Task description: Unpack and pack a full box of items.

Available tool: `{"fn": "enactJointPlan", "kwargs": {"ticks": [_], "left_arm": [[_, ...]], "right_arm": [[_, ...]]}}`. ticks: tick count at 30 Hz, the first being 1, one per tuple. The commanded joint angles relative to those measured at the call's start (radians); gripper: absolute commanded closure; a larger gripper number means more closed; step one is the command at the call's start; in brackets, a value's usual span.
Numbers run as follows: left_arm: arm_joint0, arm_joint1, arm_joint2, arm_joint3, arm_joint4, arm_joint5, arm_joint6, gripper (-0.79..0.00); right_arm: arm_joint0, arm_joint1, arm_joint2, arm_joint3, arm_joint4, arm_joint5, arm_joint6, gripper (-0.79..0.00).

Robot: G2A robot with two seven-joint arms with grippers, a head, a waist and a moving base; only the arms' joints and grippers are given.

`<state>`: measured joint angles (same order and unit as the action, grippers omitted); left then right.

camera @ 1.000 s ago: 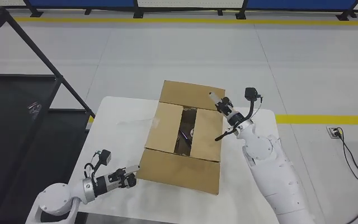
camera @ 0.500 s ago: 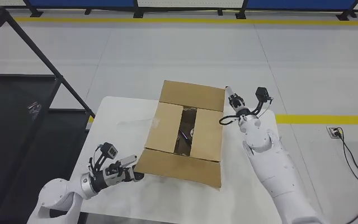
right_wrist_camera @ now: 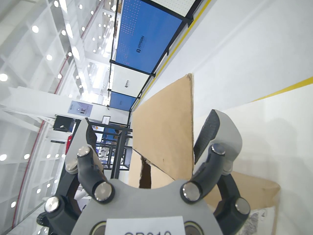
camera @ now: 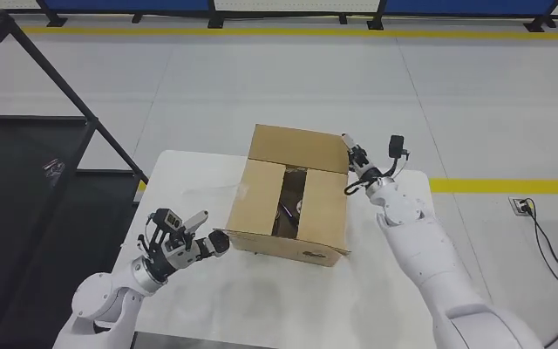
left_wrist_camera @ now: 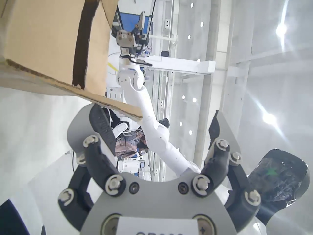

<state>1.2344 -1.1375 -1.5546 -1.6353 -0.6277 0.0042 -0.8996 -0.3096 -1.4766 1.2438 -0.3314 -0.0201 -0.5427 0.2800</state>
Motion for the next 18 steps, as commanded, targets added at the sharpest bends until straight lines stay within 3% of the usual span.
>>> {"fn": "enactJointPlan", "kwargs": {"ticks": [1, 9, 18], "left_arm": [[-0.006, -0.003, 0.009, -0.001, -0.024, 0.002, 0.043, -0.785], [-0.034, -0.015, 0.064, -0.004, -0.009, -0.031, 0.201, -0.785], [-0.063, -0.032, 0.163, 0.013, 0.194, -0.132, 0.411, -0.785]], "right_arm": [[0.01, 0.005, 0.018, 0.022, 0.04, -0.044, 0.05, -0.785], [0.007, 0.028, 0.08, 0.029, 0.171, -0.192, 0.243, -0.785], [-0.021, 0.059, 0.118, -0.041, 0.241, -0.269, 0.425, -0.785]]}}
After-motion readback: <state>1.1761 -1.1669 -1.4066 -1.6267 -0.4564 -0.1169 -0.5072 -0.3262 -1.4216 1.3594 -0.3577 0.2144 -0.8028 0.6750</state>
